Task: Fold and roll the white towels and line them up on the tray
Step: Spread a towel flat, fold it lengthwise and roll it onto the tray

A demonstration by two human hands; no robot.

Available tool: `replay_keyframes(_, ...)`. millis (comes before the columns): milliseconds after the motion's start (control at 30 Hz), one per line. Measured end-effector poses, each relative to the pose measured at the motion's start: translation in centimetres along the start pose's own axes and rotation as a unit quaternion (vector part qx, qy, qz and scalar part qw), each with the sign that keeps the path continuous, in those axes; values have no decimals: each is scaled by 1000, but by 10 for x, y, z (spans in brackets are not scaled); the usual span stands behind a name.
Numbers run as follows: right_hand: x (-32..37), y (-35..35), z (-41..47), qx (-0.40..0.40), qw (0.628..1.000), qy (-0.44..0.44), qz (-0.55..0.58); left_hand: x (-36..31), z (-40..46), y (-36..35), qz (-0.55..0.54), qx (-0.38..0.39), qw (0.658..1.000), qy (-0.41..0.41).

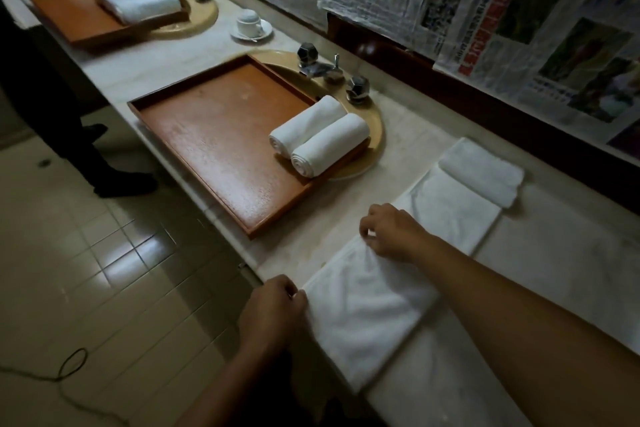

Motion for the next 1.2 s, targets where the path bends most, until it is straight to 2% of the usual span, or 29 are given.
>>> replay_keyframes(100,4,2,3,-1,998,24,-64,-2,0,1,60,1,998,-13)
replay_keyframes(300,9,4,6,4,987,64,-145,-10,-5,6,108,1,992,-64)
replay_keyframes(400,14,6,5,19,987,82,-135,-17,-6,5,192,-9,973,-127)
replay_keyframes(533,13,8,3,41,990,76,-108,-32,0,-6,282,17,944,-171)
replay_keyframes(733,7,8,5,40,994,39,-88,-30,7,-8,257,34,955,-144)
replay_keyframes(933,2,13,5,44,998,16,-40,-24,3,-7,235,5,959,-161)
replay_keyframes(1067,3,16,11,69,997,0,-28,-26,-1,-6,251,-11,952,-176)
replay_keyframes(1200,3,18,16,96,995,-24,-17,-32,-5,-7,307,18,930,-200)
Point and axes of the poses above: each hand's wrist, its own z-axis towards the middle knuckle, its own y-axis out of the back of the hand, x = y × z, the point moved 5 cm from there along z, towards the middle knuckle, and after that the axes turned 7 degrees about -z, right-handed, at the moved point
